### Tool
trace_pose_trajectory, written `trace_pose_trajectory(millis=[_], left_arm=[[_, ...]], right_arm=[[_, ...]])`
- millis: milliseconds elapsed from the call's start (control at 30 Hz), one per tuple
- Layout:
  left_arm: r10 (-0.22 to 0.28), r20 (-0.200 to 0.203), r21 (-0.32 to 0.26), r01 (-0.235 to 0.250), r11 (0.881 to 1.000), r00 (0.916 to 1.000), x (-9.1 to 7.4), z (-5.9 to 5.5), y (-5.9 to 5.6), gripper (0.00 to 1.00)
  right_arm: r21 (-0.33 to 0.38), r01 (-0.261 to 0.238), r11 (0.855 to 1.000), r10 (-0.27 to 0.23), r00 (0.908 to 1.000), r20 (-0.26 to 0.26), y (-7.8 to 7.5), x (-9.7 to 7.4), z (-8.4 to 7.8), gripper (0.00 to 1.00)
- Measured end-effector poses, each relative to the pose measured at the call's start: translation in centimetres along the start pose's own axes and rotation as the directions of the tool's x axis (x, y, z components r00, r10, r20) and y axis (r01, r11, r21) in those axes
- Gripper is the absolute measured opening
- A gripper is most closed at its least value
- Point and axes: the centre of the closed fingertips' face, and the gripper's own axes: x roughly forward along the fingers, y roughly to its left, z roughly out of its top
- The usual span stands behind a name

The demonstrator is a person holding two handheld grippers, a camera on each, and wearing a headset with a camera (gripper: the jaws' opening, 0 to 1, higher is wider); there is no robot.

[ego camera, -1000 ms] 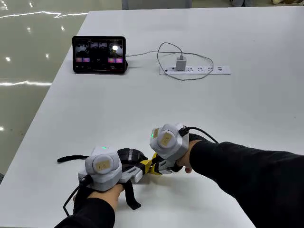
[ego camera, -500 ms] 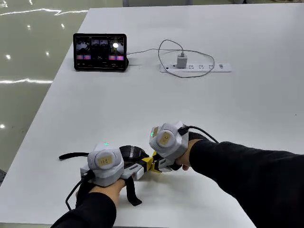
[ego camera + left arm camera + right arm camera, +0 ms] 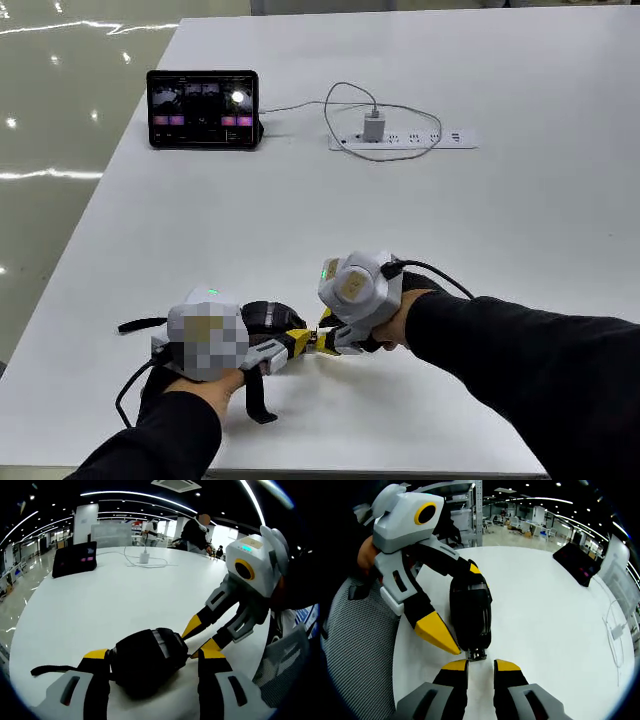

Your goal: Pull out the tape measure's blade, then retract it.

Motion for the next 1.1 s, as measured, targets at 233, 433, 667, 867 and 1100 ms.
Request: trace_pose_trajectory(millis=[233,433,667,867,1100], left_arm=[[-0.044,-0.026,0.043,0.045,0.998,0.9987,-0.4,-0.1,-0.3,0.86],[-0.063,-0.061,0.046,0.066,0.997,0.9962,-0.5,-0.7,0.6,0.99],[-0.122,-0.081,0.124,0.131,0.984,0.9892,-1.3,-0.7,1.0,0.99],[-0.166,-0.091,0.129,0.177,0.976,0.9819,-2.3,-1.3,1.4,0.99],[-0.204,-0.091,0.079,0.211,0.974,0.9748,-3.8,-1.4,1.8,0.99]], right_arm=[[0.069,0.035,0.997,-0.036,0.9991,0.024,-0.5,-2.0,-1.3,0.21],[0.126,0.056,0.990,-0.063,0.9968,0.050,-0.4,-3.7,-2.8,0.25],[0.171,0.082,0.982,-0.093,0.9941,0.056,-0.2,-6.3,-5.8,0.32],[0.257,0.107,0.960,-0.139,0.9845,0.108,-0.5,-9.1,-7.6,0.38],[0.276,0.134,0.952,-0.171,0.9785,0.115,0.1,-11.8,-10.0,0.46]])
